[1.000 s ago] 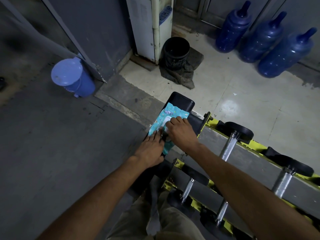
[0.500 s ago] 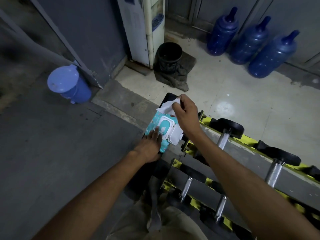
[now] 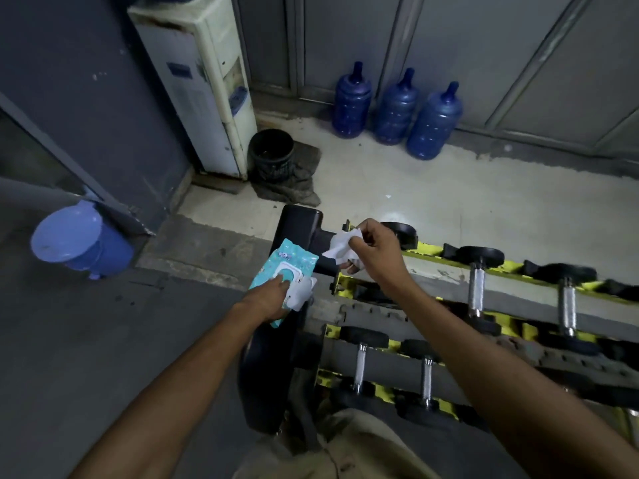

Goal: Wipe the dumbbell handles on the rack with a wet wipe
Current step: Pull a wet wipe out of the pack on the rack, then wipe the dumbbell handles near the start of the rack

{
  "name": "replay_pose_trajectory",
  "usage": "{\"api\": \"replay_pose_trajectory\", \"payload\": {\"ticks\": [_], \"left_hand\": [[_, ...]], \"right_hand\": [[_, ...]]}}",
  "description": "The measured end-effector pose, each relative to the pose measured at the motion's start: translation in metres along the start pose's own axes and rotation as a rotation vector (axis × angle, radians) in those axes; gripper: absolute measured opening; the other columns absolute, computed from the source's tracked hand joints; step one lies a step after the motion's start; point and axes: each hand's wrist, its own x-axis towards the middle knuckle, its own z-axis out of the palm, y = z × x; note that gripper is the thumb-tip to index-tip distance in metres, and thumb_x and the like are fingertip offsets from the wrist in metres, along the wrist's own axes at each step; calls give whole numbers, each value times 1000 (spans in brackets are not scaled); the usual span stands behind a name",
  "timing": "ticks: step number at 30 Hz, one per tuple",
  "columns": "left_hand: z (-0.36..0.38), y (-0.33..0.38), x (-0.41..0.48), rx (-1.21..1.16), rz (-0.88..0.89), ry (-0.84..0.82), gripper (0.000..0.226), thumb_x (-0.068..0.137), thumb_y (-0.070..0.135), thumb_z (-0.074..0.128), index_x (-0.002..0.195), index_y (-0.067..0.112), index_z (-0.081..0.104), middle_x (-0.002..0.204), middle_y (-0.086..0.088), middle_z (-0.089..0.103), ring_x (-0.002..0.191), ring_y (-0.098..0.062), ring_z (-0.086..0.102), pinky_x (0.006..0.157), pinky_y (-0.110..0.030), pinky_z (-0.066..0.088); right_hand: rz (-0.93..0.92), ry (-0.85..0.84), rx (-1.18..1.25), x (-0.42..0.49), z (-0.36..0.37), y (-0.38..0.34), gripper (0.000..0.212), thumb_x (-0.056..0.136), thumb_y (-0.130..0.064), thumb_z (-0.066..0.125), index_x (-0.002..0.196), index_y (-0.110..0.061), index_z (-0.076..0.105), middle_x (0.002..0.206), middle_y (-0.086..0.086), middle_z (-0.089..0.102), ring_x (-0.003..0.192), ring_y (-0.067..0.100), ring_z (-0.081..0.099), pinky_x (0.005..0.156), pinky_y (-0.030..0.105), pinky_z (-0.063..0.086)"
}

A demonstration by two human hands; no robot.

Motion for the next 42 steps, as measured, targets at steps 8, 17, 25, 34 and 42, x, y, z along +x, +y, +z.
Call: {"api": "replay_pose_trajectory", "payload": {"ticks": [8,17,25,34,42], "left_hand": [[28,-13,11,52,18,41,101,97,27,72,167,8,1,175,-7,-12,162,-33,1,128,-49,23],[31,2,18,-65,-52,70,104,100,26,71,166,7,-6,175,-5,-17,162,-32,-10,128,-53,21],[15,15,31,-90,-99,102,104,98,30,72,167,7,-3,176,-6,-13,162,-30,-7,130,-47,16],[-8,82,-5,-387,-70,481,55,96,27,71,148,19,57,149,-2,58,135,-23,55,104,-36,47],[-40,178,3,-1245,-62,446,36,94,27,79,128,18,74,113,1,78,104,-9,74,95,-35,60]], "right_hand": [[66,-1,8,-44,4,7,13,93,-9,59,91,0,50,79,18,56,67,29,75,58,55,59],[128,-37,8,-51,27,24,10,95,-10,60,96,-4,53,92,27,65,65,29,75,59,52,62],[110,-91,-22,-25,13,45,9,94,-12,60,93,-7,53,85,24,60,64,28,74,61,57,60],[115,-202,34,6,-29,70,4,99,-9,58,101,-8,55,88,20,67,62,23,73,62,53,59],[30,-321,17,29,-78,96,10,93,-12,67,98,-20,69,92,3,71,86,27,69,75,47,62]]}}
